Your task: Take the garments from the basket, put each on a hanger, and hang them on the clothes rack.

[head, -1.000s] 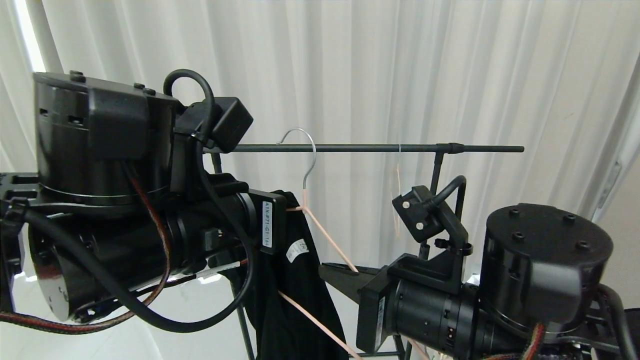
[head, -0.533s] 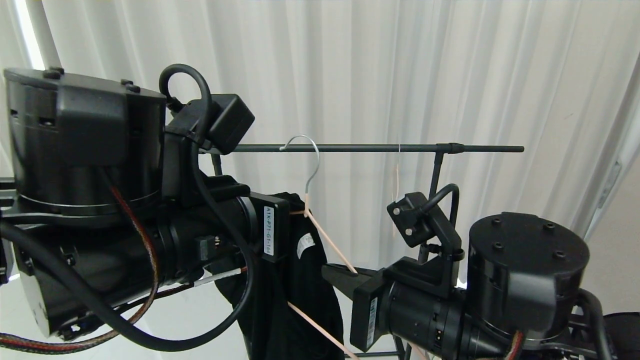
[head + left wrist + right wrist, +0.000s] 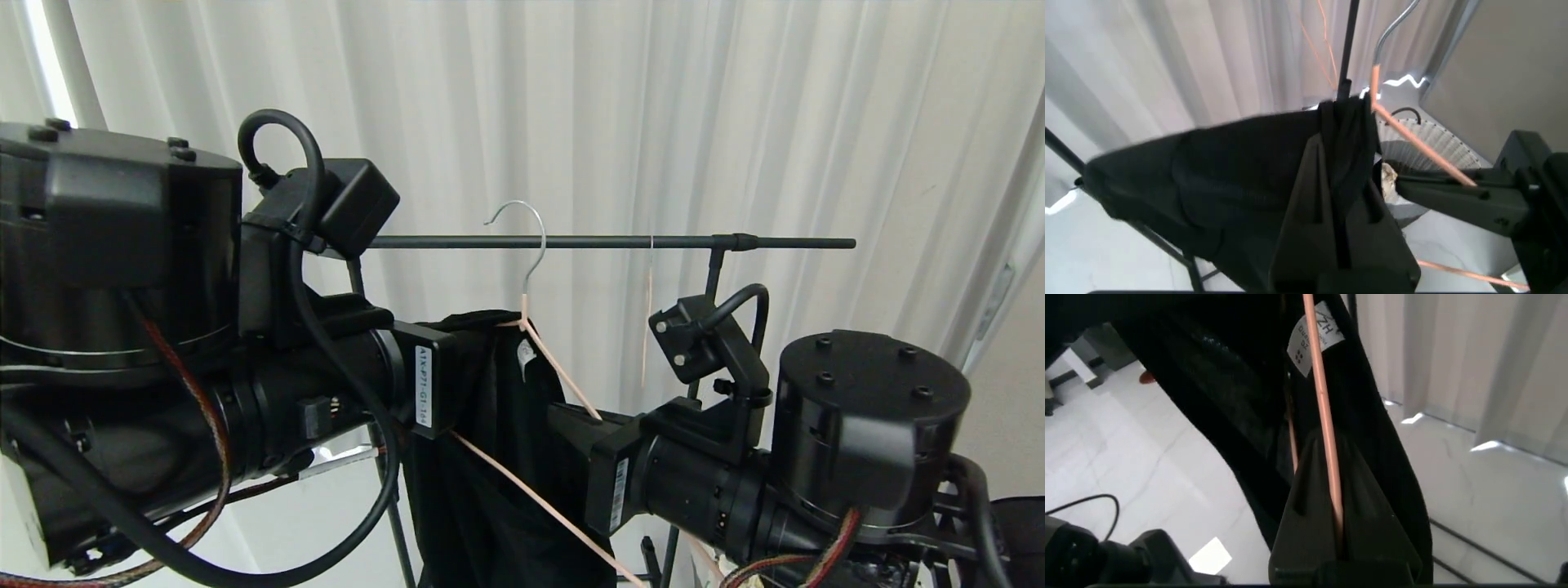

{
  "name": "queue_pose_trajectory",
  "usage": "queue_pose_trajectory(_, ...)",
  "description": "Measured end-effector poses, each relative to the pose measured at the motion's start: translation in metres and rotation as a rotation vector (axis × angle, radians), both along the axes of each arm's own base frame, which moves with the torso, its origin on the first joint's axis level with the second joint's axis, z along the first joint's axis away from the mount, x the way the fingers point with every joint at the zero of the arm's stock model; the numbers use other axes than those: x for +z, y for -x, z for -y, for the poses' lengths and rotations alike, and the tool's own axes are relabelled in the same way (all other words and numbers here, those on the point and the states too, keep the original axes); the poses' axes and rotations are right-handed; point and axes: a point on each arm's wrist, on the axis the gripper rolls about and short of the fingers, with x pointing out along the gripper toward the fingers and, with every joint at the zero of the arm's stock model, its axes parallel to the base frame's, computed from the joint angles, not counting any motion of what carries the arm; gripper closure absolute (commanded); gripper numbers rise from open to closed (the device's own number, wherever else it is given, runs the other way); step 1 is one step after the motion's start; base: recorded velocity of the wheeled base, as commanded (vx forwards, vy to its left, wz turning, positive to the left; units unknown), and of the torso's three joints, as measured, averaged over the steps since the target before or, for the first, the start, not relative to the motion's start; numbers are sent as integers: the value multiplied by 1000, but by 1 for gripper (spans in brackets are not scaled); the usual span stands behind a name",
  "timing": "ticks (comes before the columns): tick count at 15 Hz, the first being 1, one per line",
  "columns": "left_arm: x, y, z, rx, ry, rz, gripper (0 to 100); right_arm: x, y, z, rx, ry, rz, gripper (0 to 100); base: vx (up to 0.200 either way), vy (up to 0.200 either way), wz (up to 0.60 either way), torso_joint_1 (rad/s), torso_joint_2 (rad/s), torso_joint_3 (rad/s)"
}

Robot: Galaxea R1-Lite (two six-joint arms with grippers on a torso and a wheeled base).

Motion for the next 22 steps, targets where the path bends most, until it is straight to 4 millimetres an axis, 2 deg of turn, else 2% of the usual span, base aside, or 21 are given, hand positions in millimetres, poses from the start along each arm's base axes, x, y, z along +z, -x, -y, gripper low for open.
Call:
queue_pose_trajectory(5, 4, 0, -5, 15, 12, 12, 0, 6, 1, 1, -1, 37, 123, 100, 0, 0, 0, 0, 0, 0)
queue_pose_trajectory(8, 4, 6, -13, 16, 3, 25, 0, 2, 2, 5, -3, 68, 192, 100, 0, 0, 0, 0, 0, 0)
queue_pose_trajectory(9, -2, 10, -19, 8, -36, 30, 0, -5, 3, 10, 2, 99, 229, 100, 0, 0, 0, 0, 0, 0)
queue_pose_trajectory(12, -27, 28, -39, -59, -122, 7, 0, -23, 12, 29, 23, 150, 283, 100, 0, 0, 0, 0, 0, 0)
queue_pose_trajectory(15, -43, 47, -56, -166, -165, 8, 0, -36, 29, 62, 121, 186, 310, 100, 0, 0, 0, 0, 0, 0)
queue_pose_trajectory(19, -50, 61, -62, -373, -199, 52, 0, -53, 55, 107, 275, 254, 360, 100, 0, 0, 0, 0, 0, 0)
queue_pose_trajectory(22, -57, 68, -61, -480, -221, 67, 0, -50, 66, 116, 356, 228, 417, 100, 0, 0, 0, 0, 0, 0)
